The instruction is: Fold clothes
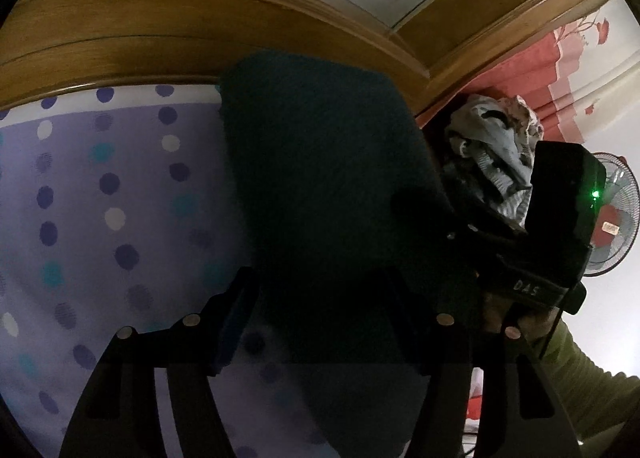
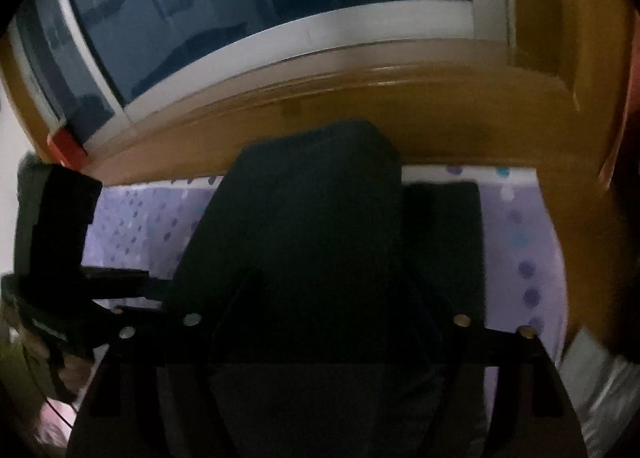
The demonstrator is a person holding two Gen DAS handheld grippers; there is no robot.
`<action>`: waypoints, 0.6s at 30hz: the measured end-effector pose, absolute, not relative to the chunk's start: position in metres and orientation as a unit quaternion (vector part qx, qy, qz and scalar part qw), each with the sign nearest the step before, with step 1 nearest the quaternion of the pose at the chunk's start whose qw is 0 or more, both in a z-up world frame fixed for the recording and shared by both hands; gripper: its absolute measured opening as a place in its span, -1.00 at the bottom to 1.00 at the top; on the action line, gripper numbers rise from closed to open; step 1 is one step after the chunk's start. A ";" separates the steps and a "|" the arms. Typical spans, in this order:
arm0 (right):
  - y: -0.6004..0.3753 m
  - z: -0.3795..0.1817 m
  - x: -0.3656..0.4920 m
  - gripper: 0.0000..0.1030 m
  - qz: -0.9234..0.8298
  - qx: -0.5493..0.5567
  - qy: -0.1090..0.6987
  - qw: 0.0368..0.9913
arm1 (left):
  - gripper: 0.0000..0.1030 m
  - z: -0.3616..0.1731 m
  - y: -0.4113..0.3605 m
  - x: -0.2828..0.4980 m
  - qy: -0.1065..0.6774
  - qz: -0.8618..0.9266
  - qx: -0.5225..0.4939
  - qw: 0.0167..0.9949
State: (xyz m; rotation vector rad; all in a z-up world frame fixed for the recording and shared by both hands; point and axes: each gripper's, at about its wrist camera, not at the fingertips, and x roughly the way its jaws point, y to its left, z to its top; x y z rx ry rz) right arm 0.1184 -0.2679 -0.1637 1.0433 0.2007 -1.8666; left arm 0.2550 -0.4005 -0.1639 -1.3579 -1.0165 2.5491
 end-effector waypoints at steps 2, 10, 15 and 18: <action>-0.268 -0.164 0.124 0.06 -0.769 0.419 0.081 0.477 | 0.27 -0.162 -0.397 0.255 -0.326 0.836 -0.439 0.043; -0.262 -0.125 0.162 -0.40 -0.803 0.338 0.098 0.482 | 0.26 -0.133 -0.368 0.252 -0.273 0.862 -0.423 0.056; -0.240 -0.104 0.143 -0.40 -0.809 0.340 0.083 0.473 | 0.26 -0.114 -0.351 0.243 -0.259 0.871 -0.411 0.077; -0.234 -0.119 0.115 -0.39 -0.807 0.364 0.082 0.458 | 0.26 -0.123 -0.340 0.233 -0.244 0.868 -0.427 0.072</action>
